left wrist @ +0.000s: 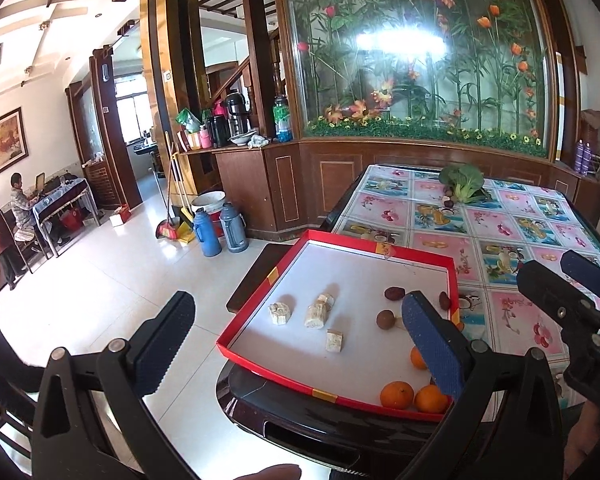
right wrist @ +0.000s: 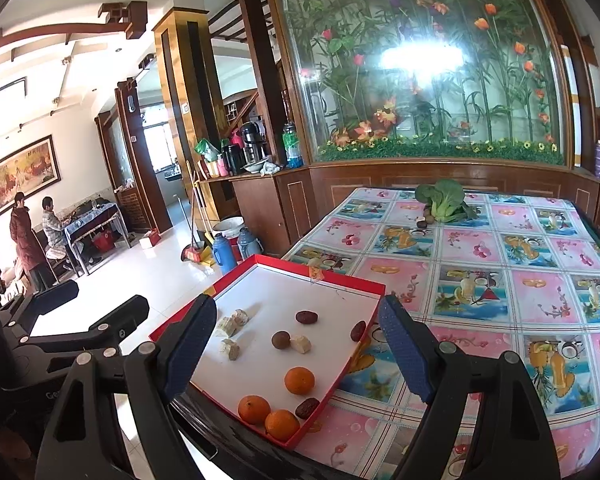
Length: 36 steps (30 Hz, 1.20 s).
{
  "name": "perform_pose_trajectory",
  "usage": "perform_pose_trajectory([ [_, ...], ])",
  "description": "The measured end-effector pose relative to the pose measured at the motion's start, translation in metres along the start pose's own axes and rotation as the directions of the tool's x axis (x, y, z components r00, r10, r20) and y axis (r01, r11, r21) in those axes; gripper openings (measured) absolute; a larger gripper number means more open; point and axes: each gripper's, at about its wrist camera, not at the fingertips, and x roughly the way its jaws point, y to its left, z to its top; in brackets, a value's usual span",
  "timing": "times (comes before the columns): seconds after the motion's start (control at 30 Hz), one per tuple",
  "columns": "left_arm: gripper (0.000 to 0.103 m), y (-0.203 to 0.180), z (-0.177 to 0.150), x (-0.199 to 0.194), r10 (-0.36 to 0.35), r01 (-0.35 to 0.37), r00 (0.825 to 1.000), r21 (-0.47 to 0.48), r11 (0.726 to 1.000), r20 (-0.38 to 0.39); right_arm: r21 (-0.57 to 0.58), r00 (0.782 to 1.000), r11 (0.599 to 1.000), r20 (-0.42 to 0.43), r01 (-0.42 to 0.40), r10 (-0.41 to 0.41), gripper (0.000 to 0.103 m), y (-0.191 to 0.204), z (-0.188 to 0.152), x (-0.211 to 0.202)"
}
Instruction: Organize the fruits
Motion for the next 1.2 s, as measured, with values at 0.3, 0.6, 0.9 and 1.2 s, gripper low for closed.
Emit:
perform_pose_trajectory([
  [0.3, 0.103, 0.011, -0.001, -0.004, -0.010, 0.010, 1.000, -0.021, 1.000, 0.000, -0.040, 1.000, 0.999, 0.024, 0.018, -0.017, 0.083, 0.010, 0.001, -0.003],
  [0.6, 0.103, 0.016, 0.001, -0.004, -0.016, 0.016, 1.000, -0.031, 0.999, -0.008, -0.044, 0.999, 0.999, 0.037, 0.019, -0.018, 0.083, 0.011, 0.004, -0.004],
  [0.9, 0.103, 0.020, 0.003, -0.004, -0.018, 0.018, 1.000, -0.039, 0.999, 0.002, -0.044, 0.999, 0.999, 0.030, 0.020, -0.019, 0.083, 0.011, 0.005, -0.003],
  [1.2, 0.103, 0.022, 0.004, -0.005, -0.018, 0.018, 1.000, -0.044, 0.999, 0.002, -0.052, 1.000, 0.998, 0.019, 0.017, -0.016, 0.083, 0.016, 0.007, 0.000],
])
